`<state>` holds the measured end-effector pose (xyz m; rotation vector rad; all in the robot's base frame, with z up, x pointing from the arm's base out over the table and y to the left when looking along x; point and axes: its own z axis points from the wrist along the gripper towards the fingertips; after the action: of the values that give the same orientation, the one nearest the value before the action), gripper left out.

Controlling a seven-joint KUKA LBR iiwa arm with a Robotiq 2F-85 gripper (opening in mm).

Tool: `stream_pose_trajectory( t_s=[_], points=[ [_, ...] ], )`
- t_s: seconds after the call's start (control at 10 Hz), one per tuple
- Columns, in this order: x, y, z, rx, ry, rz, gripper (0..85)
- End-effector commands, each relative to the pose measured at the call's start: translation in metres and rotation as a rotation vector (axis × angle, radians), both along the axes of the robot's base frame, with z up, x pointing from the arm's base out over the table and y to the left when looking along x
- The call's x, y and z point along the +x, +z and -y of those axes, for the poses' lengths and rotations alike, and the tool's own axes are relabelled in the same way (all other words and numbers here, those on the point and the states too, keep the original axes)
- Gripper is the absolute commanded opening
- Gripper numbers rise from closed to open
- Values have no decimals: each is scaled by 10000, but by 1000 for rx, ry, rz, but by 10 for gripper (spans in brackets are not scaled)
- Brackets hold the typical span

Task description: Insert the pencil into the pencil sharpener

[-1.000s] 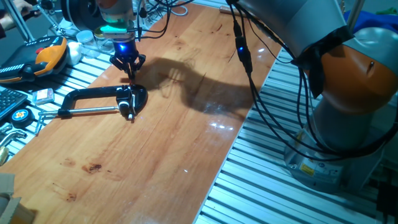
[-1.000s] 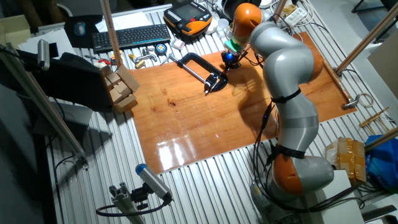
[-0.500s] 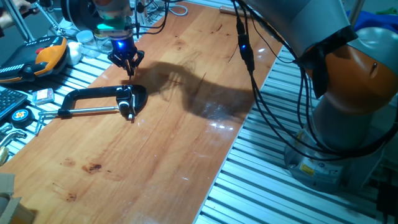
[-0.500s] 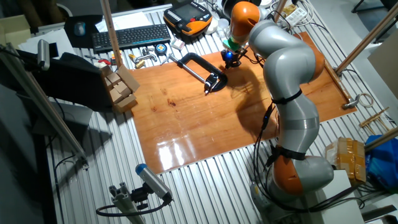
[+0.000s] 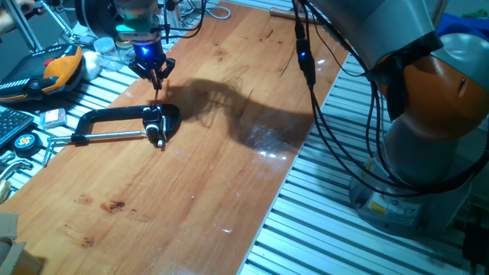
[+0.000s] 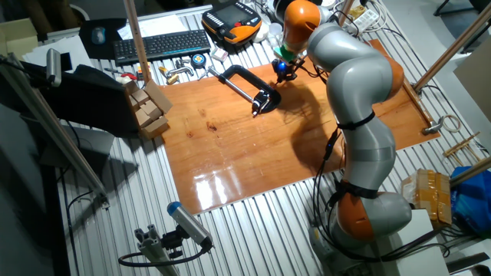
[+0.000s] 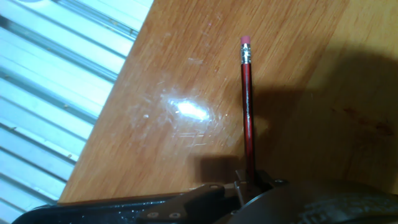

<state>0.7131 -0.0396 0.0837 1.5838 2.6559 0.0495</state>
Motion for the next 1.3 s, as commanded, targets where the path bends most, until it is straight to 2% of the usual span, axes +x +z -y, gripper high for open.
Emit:
stream_pose_trajectory(
  t_s=[0.0,0.2,0.5,0.8,0.9,1.2],
  points=[
    [-5,21,-9,-6,4,8,0],
    [-14,62,-28,-14,11,13,0],
    [-24,98,-93,-19,-1,6,0],
    [-27,58,-187,-20,-6,-9,0],
    [-32,27,-211,-32,2,-6,0],
    [-27,-25,-220,-12,16,-14,0]
  ],
)
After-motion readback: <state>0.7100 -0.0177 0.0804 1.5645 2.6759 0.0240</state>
